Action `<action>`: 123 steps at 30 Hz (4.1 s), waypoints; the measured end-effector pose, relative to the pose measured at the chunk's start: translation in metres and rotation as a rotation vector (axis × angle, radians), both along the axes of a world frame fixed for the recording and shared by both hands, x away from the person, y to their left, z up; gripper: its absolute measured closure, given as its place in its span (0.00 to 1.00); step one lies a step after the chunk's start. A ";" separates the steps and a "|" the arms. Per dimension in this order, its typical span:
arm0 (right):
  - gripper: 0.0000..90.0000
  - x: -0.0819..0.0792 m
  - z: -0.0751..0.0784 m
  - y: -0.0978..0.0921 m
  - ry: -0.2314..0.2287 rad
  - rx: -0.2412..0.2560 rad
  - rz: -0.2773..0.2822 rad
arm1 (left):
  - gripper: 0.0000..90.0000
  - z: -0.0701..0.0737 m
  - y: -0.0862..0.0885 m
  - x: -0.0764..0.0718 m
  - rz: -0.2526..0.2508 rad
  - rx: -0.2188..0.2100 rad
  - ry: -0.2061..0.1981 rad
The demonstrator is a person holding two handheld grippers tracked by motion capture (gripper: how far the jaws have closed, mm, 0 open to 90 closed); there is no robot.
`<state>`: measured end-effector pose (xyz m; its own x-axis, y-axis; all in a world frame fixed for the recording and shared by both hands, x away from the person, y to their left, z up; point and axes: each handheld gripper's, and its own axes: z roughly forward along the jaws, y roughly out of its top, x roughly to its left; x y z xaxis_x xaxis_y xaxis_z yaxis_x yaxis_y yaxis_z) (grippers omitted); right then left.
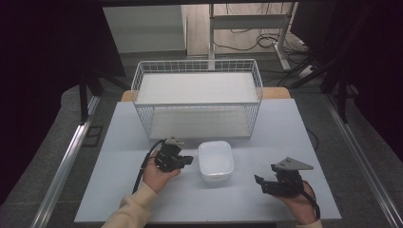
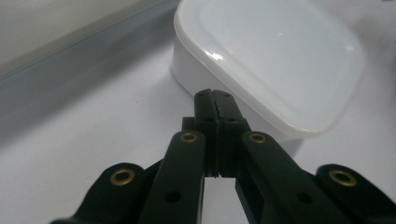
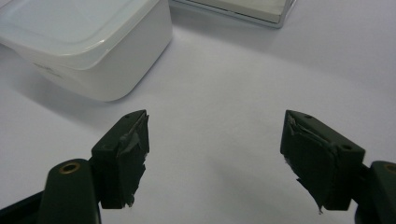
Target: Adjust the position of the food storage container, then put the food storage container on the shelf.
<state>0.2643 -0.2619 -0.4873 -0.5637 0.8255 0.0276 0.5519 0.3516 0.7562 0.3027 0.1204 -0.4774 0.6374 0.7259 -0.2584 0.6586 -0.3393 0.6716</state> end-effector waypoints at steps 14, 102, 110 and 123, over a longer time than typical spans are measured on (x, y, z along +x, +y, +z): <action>0.26 -0.002 0.002 0.002 -0.022 0.027 0.023 | 0.47 0.003 0.048 -0.036 0.148 -0.111 -0.016; 0.75 0.070 0.003 0.061 0.443 0.406 0.042 | 0.75 -0.023 -0.011 0.016 0.138 -0.390 0.310; 0.81 0.063 0.006 0.058 0.433 0.432 0.037 | 0.81 -0.019 -0.007 0.009 0.122 -0.404 0.282; 0.88 0.052 0.013 0.061 0.373 0.430 0.075 | 0.87 -0.010 -0.002 -0.001 0.119 -0.380 0.218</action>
